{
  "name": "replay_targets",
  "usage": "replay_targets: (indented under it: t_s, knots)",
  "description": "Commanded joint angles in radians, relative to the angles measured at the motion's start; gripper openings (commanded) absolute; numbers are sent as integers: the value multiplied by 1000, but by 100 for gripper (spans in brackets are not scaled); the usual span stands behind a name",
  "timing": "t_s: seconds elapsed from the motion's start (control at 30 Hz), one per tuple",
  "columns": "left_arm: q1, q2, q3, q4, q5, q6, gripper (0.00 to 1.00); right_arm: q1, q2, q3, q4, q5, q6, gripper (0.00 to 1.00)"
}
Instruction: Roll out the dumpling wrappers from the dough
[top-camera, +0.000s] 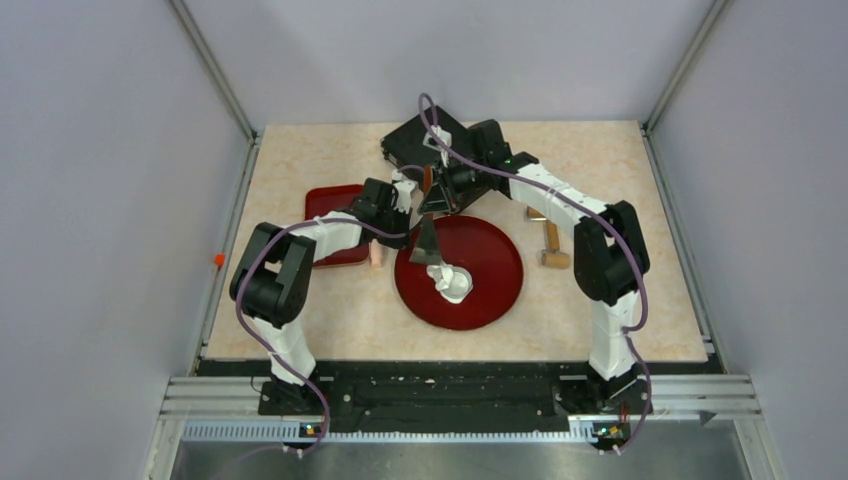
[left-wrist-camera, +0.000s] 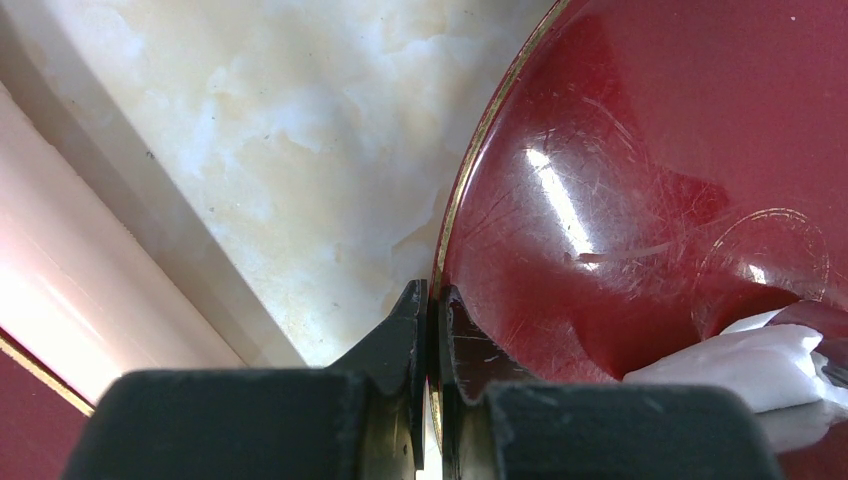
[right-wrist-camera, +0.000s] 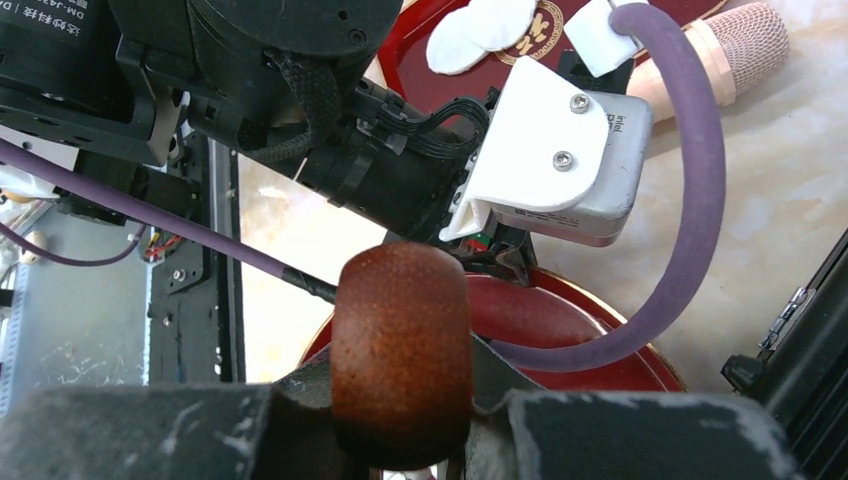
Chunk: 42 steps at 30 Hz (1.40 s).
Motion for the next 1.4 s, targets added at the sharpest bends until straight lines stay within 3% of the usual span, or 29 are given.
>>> replay_targets:
  t_s: [0.0,0.43,0.87,1.37]
  knots:
    - [6,-35,-13,39,-46,7,0,21,-31,26,34,-12,19,0]
    - [6,-35,-12,40,-48,7,0,66,-31,45,51,193,-50,0]
    - [6,-35,-13,40,-48,7,0,131,-47,27,61,227,-160,0]
    - [5,-33,-11,38,-51,6,0,132,-2,17,84,141,23,0]
